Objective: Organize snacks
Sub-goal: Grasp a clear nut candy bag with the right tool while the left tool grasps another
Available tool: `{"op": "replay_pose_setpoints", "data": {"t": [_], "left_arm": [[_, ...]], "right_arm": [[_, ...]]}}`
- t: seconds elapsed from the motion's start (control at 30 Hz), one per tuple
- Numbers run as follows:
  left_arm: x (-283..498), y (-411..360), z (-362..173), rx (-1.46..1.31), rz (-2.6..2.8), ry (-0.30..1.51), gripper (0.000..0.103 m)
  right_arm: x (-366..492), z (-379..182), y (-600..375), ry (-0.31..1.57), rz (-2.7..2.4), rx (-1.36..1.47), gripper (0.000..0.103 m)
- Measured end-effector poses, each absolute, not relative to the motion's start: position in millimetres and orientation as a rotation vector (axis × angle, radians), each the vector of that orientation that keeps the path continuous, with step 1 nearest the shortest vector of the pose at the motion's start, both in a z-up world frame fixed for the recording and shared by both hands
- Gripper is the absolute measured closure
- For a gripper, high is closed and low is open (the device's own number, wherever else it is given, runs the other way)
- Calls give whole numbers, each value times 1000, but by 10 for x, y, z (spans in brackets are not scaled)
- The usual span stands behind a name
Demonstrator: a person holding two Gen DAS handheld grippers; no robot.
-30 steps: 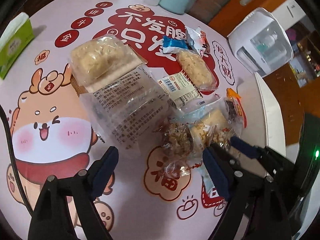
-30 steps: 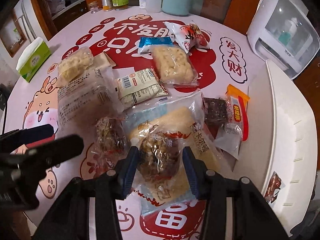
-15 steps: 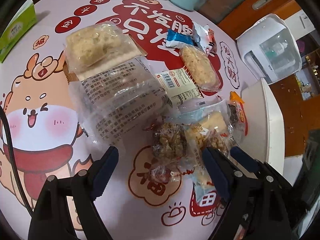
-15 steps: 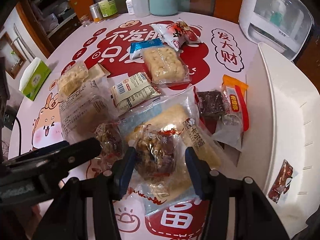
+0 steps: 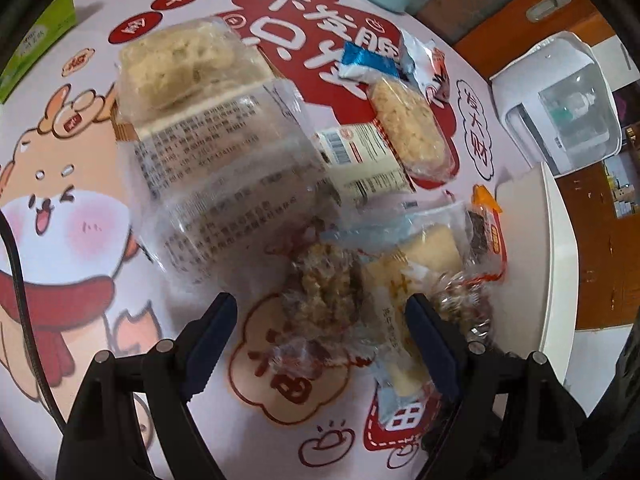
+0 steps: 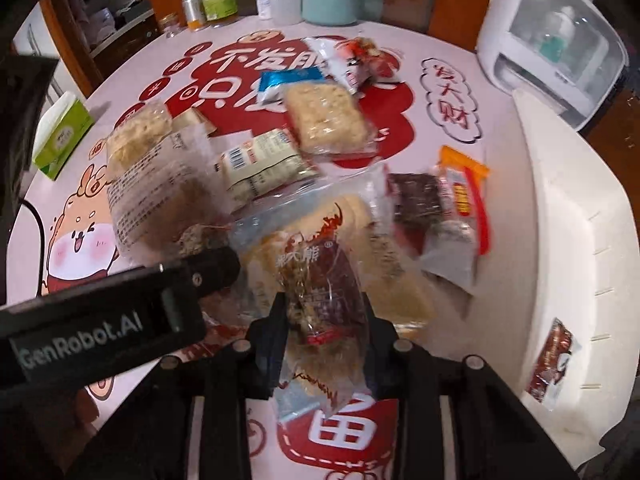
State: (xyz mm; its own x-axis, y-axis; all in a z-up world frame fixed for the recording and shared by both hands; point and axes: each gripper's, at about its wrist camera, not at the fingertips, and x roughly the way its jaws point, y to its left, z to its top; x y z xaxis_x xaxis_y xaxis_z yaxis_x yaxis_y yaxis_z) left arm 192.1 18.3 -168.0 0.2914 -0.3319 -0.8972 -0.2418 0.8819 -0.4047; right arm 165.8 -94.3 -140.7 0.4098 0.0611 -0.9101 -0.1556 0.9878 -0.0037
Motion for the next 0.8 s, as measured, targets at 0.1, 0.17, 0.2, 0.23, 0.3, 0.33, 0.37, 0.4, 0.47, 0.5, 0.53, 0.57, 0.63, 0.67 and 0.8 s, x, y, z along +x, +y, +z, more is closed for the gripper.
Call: {"op": "replay_pose_setpoints", "data": {"t": [0.1,0.17,0.2,0.23,0.3,0.33,0.37,0.4,0.47,0.5,0.53,0.57,0.63,0.67,0.8], "left_arm": [[1939,140,-1727,-522,-51,1302,18],[1968,144,-1784,-538,-33,1307,22],[1982,144,-1806,-543,-29,1305,26],[1985,151,-1798,-536,-21,1287,28],[2021,142,-1805,-519,-2,1280,32],[2028,143,-1799,-517,4,1272,35],[2034,138,-1805,-518,1,1272,42],[2045,119,-1801,-505,0,1272,46],[2029,91,-1789,-482,-1,1264,48],[2031,82,-1782,-475,1,1257,51],[2022,78,-1771,-465,-2,1252,53],[2016,87,-1770,-463,-9,1253,56],[2004,104,-1763,-456,-25,1257,57],[1993,115,-1765,-452,-33,1260,57],[1886,196,-1754,-438,-48,1271,58]], "right_arm": [[1657,-1372,-1048,1145,132,-45,71],[1651,-1363,-1099,1142,118,-22,71],[1647,-1367,-1124,1143,118,-10,71],[1645,-1376,-1130,1145,120,-5,71],[1641,-1418,-1147,1158,127,7,71],[1637,-1432,-1147,1160,130,10,71],[1633,-1449,-1146,1161,132,13,71],[1628,-1457,-1142,1159,134,15,71],[1621,-1465,-1141,1156,139,22,71],[1611,-1468,-1137,1152,144,26,71],[1600,-1470,-1135,1149,148,28,71],[1589,-1470,-1134,1146,152,30,71],[1556,-1475,-1129,1140,168,40,71],[1540,-1476,-1127,1139,174,44,71],[1464,-1463,-1124,1124,180,54,71]]}}
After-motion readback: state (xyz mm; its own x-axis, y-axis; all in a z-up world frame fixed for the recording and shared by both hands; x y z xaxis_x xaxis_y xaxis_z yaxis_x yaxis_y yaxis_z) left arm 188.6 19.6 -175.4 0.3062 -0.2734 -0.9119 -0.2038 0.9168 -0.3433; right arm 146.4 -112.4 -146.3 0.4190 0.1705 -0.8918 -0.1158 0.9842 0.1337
